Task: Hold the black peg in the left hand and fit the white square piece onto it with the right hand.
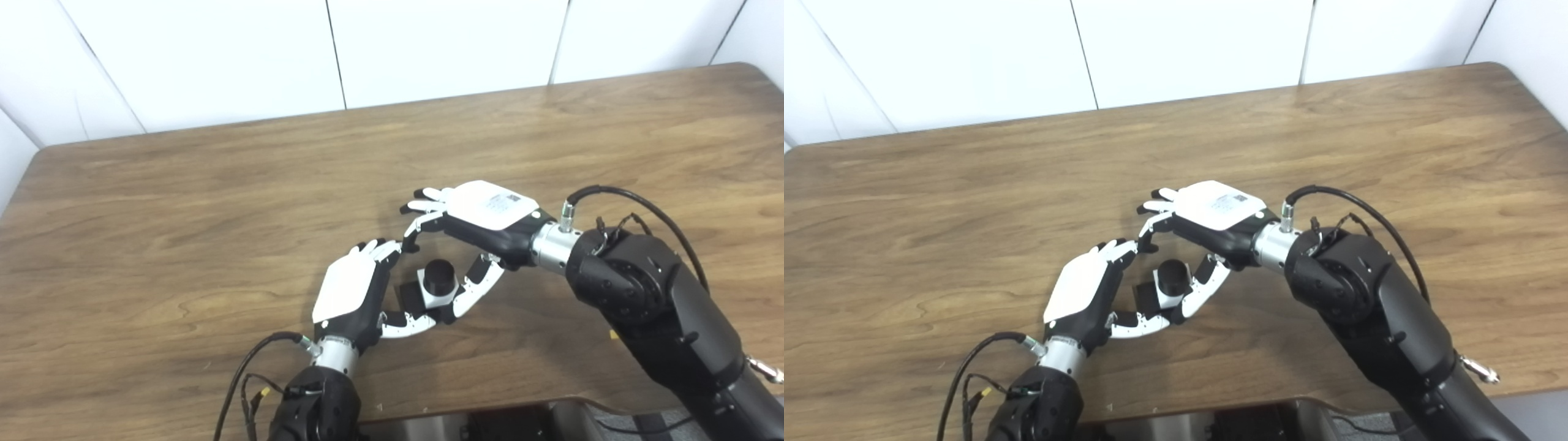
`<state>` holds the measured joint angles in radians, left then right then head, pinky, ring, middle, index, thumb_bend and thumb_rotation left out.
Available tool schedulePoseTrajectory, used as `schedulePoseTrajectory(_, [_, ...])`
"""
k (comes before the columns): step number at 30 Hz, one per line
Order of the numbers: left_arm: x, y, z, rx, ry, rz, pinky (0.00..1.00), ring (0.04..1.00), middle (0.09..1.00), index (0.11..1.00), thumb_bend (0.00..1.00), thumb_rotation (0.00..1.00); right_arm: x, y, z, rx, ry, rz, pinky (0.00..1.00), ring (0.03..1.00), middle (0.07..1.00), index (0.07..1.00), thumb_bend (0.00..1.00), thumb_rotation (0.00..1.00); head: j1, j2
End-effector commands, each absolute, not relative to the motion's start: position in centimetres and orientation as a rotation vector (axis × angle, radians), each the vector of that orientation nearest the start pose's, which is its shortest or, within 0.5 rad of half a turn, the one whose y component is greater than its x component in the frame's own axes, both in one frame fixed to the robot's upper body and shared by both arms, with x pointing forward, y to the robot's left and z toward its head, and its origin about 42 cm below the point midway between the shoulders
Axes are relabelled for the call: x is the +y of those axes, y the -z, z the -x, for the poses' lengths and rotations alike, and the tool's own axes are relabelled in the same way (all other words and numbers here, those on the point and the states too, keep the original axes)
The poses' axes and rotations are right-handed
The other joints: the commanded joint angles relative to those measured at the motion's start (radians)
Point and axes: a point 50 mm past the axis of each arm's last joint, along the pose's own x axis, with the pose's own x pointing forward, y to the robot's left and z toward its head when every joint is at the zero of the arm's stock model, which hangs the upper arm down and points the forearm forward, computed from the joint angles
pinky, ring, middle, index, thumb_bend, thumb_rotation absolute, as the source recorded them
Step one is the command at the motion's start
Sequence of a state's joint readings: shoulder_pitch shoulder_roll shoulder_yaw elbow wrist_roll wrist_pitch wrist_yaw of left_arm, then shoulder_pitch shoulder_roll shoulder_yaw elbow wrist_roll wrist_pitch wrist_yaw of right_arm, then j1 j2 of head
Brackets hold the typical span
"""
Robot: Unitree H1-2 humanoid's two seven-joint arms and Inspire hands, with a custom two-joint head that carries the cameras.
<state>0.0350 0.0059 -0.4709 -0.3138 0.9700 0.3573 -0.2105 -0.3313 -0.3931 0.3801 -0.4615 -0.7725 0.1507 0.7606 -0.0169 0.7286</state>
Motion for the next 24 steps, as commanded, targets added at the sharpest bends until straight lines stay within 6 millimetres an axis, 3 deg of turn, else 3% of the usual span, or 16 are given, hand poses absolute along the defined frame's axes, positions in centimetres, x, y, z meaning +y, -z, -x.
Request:
schedulePoseTrajectory(1, [10.3,-16.1,-24.8,-0.08,0.316,-0.936,0.98,0.956,0.906,0.838,0.94,0.34,-17.8,-26.2,-31.2,-0.341,-0.719,1.312,0.98,1.0,0.947,0.747,1.0,0.37,0.001,0.0])
schedulePoseTrajectory(8, [11.1,-16.5,-25.1,-0.058,0.334,-0.937,1.0,0.977,0.934,0.902,1.0,0.39,-18.5,-26.3,-31.4,-0.318,-0.687,1.309,0.98,1.0,0.95,0.764,0.99,0.4,0.006,-0.005])
schedulePoseTrajectory(13, [12.1,-17.5,-25.4,-0.066,0.302,-0.932,0.99,0.976,0.956,0.964,1.0,0.52,-19.7,-26.6,-31.9,-0.246,-0.681,1.324,0.99,1.0,0.987,0.879,1.0,0.39,0.007,-0.006])
schedulePoseTrajectory(19, [13.6,-18.1,-25.9,-0.08,0.28,-0.904,1.0,0.99,0.969,0.974,1.0,0.55,-21.5,-26.7,-32.2,-0.195,-0.638,1.298,1.0,1.0,1.0,0.964,1.0,0.41,0.003,-0.014])
schedulePoseTrajectory(24, [15.5,-18.4,-26.0,-0.067,0.22,-0.819,0.96,0.97,0.957,0.959,1.0,0.59,-23.2,-26.8,-32.3,-0.158,-0.576,1.254,1.0,1.0,1.0,0.979,1.0,0.44,-0.002,-0.019])
